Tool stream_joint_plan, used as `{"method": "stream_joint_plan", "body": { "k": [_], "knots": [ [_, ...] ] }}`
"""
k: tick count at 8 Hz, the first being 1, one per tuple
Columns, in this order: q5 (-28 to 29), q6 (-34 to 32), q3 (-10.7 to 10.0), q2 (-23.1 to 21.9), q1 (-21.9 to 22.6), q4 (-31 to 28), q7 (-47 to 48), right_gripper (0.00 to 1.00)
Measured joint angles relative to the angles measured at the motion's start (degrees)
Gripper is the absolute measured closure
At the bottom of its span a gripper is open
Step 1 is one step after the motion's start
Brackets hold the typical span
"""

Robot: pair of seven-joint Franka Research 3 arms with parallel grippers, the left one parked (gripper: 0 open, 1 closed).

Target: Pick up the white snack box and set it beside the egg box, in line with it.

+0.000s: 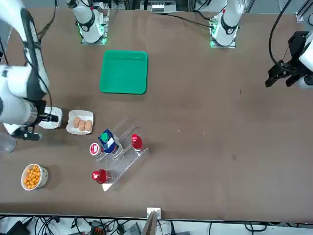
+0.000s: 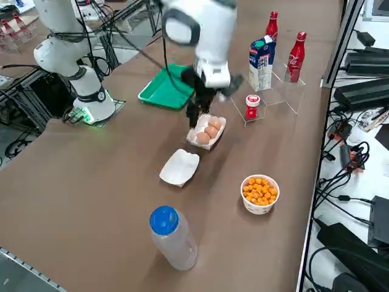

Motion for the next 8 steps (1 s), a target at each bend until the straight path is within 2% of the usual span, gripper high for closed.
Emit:
{"method": "stream_joint_plan", "body": {
  "k": [3,4,5,6,8],
  "knots": [
    [8.73,-16.4,0.07,-1.72,-0.01,14.44,-0.25,0.0],
    [9.43,-21.51,0.45,-1.88,0.1,19.4,-0.36,0.0],
    [9.52,-25.96,1.7,-2.32,0.3,23.91,-0.51,0.0],
    [9.44,-29.98,3.58,-3.51,0.64,26.7,-0.51,0.0],
    [6.13,-34.82,4.61,-5.75,3.77,27.63,-0.63,0.0]
  ]
}}
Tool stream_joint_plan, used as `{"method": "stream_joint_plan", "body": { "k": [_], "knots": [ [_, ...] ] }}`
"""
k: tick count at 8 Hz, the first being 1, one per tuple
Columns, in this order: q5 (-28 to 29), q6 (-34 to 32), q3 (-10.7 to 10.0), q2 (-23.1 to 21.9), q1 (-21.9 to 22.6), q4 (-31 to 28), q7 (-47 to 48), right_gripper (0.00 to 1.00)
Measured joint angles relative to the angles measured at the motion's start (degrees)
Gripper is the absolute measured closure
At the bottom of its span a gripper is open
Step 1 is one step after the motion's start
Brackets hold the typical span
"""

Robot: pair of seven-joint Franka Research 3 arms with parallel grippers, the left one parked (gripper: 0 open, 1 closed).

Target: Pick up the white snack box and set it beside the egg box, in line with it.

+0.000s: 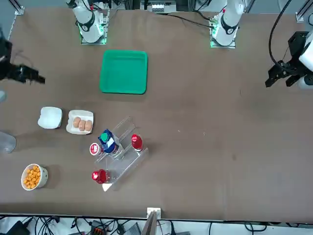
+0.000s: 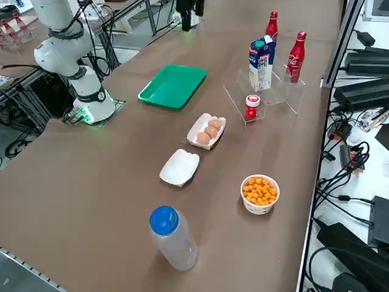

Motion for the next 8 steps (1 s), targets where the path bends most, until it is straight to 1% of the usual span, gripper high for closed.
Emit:
{"method": "stream_joint_plan", "body": {
  "k": [1,2,3,4,5,6,7,8],
  "knots": [
    [-2.03,0.94,0.06,-0.75,1.89,-1.59,-0.08,0.0],
    [-2.65,5.92,-0.06,-3.11,3.23,-6.78,-0.08,0.0],
    [-2.74,12.56,-1.18,-6.98,4.51,-14.0,-0.08,0.0],
    [-1.09,16.68,-4.75,-11.19,6.59,-20.34,-0.13,0.0],
    [1.53,17.94,-9.27,-14.37,8.19,-24.01,-2.26,0.0],
    [2.53,18.39,-11.65,-16.18,8.2,-25.79,-4.51,0.0],
    [2.51,19.3,-12.52,-17.0,8.18,-26.96,-5.1,0.0],
    [2.49,21.03,-12.53,-17.32,8.22,-28.08,-5.22,0.0]
  ]
}}
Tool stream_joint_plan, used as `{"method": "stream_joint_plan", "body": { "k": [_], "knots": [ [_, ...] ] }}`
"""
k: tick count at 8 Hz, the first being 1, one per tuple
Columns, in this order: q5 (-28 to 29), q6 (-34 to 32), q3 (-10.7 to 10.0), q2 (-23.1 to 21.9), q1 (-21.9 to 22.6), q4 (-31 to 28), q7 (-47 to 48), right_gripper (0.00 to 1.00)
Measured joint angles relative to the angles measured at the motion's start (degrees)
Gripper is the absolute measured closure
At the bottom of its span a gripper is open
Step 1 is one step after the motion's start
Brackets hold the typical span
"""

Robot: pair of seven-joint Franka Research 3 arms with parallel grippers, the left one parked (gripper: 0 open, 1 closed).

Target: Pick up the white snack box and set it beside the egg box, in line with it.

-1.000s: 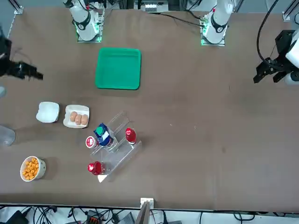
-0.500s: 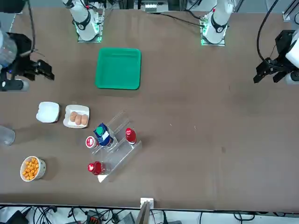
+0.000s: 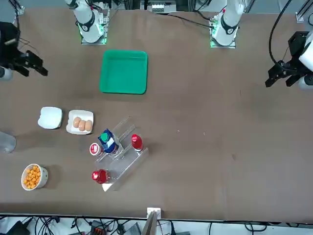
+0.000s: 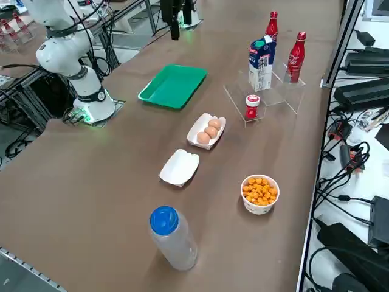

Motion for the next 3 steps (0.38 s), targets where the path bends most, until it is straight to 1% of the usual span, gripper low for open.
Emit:
{"method": "stream_joint_plan", "body": {
  "k": [1,3],
  "knots": [
    [-0.07,1.81,0.07,-0.31,0.02,-1.3,-0.17,0.0],
    [-1.87,3.04,0.35,-0.88,0.02,-2.7,-0.35,0.0]
  ]
}}
